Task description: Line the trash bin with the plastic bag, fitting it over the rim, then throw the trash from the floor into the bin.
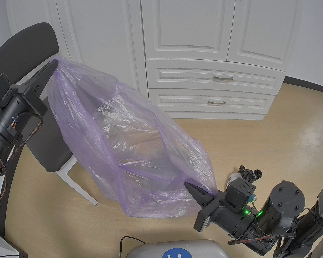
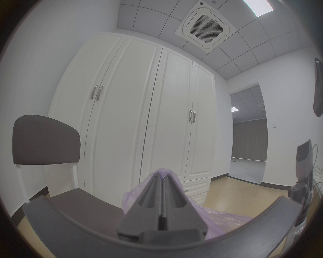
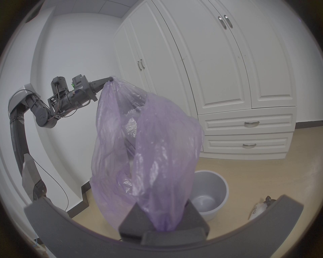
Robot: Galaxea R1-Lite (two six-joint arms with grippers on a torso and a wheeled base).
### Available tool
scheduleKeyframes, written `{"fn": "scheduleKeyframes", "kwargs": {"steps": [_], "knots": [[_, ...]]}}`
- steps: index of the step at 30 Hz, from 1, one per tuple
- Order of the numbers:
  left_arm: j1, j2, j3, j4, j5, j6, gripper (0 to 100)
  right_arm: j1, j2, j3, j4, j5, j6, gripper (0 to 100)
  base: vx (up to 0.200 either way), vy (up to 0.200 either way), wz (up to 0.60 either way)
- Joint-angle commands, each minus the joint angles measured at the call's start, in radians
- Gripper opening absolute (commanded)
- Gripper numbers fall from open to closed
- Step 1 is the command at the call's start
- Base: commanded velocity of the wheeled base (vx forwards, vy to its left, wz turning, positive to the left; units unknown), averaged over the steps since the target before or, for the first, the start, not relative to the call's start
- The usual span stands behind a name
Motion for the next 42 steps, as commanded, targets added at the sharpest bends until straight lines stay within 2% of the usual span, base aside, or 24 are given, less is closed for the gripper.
{"fn": "scheduleKeyframes", "kwargs": {"steps": [1, 5, 12, 19, 22, 23, 24, 26, 27, 28, 30, 32, 33, 34, 36, 37, 42], "knots": [[0.019, -0.023, 0.007, -0.001, -0.031, -0.001, 0, 0.004, -0.006, 0.000, -0.018, 0.000, -0.001, 0, 0.000, 0.000, 0.00], [0.036, -0.008, 0.007, -0.004, -0.092, -0.008, 0, 0.004, 0.012, -0.003, -0.018, 0.001, 0.007, 0, 0.000, 0.000, 0.00], [0.075, 0.014, 0.070, -0.010, -0.098, -0.021, 0, -0.003, 0.037, -0.003, -0.018, 0.003, 0.010, 0, 0.000, 0.000, 0.00], [0.065, 0.031, 0.049, -0.024, -0.097, -0.055, 0, -0.006, 0.040, -0.006, -0.018, 0.003, 0.008, 0, 0.000, 0.000, 0.00], [-0.043, 0.031, 0.035, -0.058, -0.094, -0.060, 0, 0.001, 0.027, -0.010, -0.018, 0.001, 0.004, 0, 0.000, 0.000, 0.00], [-0.097, 0.032, 0.026, -0.062, -0.086, -0.060, 0, 0.004, 0.023, -0.010, -0.018, 0.000, 0.004, 0, 0.000, 0.000, 0.00], [-0.188, 0.043, -0.004, -0.062, -0.052, -0.058, 0, 0.006, 0.014, -0.007, -0.018, 0.000, 0.002, 0, 0.000, 0.000, 0.00], [-0.218, 0.051, -0.019, -0.062, -0.025, -0.055, 0, 0.006, 0.008, -0.004, -0.018, 0.000, 0.002, 0, 0.000, 0.000, 0.00], [-0.257, 0.063, -0.050, -0.062, 0.037, -0.052, 0, 0.006, -0.006, -0.001, -0.018, -0.002, 0.002, 0, 0.000, 0.000, 0.00], [-0.261, 0.066, -0.068, -0.062, 0.069, -0.048, 0, 0.006, -0.012, -0.001, -0.018, -0.002, 0.002, 0, 0.000, 0.000, 0.00], [-0.261, 0.066, -0.080, -0.062, 0.083, -0.041, 0, 0.006, -0.016, -0.001, -0.018, -0.002, 0.001, 0, 0.000, 0.000, 0.00], [-0.205, 0.052, -0.079, -0.042, 0.083, -0.005, 0, 0.006, -0.016, -0.003, -0.018, 0.000, 0.001, 0, 0.000, 0.000, 0.00], [-0.205, 0.052, -0.079, -0.042, 0.083, -0.005, 0, 0.006, -0.016, -0.003, -0.018, 0.000, 0.001, 0, 0.000, 0.000, 0.00], [-0.123, 0.052, -0.059, -0.047, 0.073, 0.025, 0, 0.006, -0.008, -0.007, -0.018, 0.001, 0.002, 0, 0.000, 0.000, 0.00], [-0.093, 0.052, -0.047, -0.050, 0.066, 0.029, 0, 0.006, -0.006, -0.006, -0.018, 0.003, 0.002, 0, 0.000, 0.000, 0.00], [-0.042, 0.051, -0.020, -0.058, 0.043, 0.025, 0, 0.006, 0.001, -0.006, -0.018, 0.003, 0.004, 0, 0.000, 0.000, 0.00], [0.001, 0.052, 0.039, -0.090, 0.018, -0.001, 0, 0.004, 0.004, -0.006, -0.018, 0.001, 0.005, 0, 0.000, 0.000, 0.00]]}}
